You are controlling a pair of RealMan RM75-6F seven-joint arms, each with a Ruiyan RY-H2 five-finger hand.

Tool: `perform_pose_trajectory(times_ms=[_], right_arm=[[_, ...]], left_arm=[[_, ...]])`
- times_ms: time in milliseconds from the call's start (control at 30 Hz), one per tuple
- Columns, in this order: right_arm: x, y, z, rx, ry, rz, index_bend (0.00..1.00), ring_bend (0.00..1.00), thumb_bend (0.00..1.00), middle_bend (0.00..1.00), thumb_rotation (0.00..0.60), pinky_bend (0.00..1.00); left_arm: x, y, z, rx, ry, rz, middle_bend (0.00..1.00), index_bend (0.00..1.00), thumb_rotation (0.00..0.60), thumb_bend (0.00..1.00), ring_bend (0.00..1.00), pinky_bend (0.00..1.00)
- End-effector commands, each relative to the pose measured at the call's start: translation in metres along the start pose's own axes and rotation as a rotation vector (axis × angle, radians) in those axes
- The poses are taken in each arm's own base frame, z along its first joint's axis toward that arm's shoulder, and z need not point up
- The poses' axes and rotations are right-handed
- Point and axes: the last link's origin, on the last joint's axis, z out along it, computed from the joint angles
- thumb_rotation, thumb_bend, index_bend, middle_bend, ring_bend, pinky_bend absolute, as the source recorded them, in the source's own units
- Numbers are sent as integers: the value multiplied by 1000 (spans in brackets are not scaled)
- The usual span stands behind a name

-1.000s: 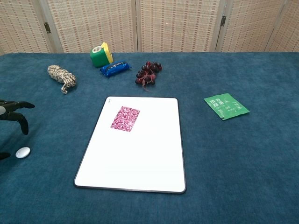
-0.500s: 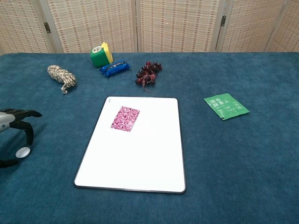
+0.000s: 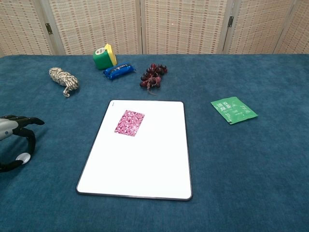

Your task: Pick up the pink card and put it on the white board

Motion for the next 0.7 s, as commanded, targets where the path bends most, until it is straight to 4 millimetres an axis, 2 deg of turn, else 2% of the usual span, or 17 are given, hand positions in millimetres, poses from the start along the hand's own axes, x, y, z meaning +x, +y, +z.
perform_pose_trajectory(times_ms=[33, 300, 433, 700], right_arm=[[0, 0, 0, -1, -1, 0, 126, 180, 351, 166, 600, 0], [0, -1, 1, 3, -1, -1, 126, 179, 350, 166, 600, 0], [0, -1, 0, 1, 0, -1, 126, 181, 350, 166, 600, 0], [0, -2, 0, 3, -1, -3, 126, 179, 351, 166, 600, 0]], left_arm=[[0, -1, -3, 4, 1, 1, 89, 456, 600, 443, 0, 0], [-1, -5, -7, 20, 1, 1, 89, 426, 600, 440, 0, 0], [-3, -6, -10, 25, 0, 12, 89, 405, 600, 407, 0, 0], [-6, -6, -11, 25, -7, 7, 89, 418, 600, 396, 0, 0]])
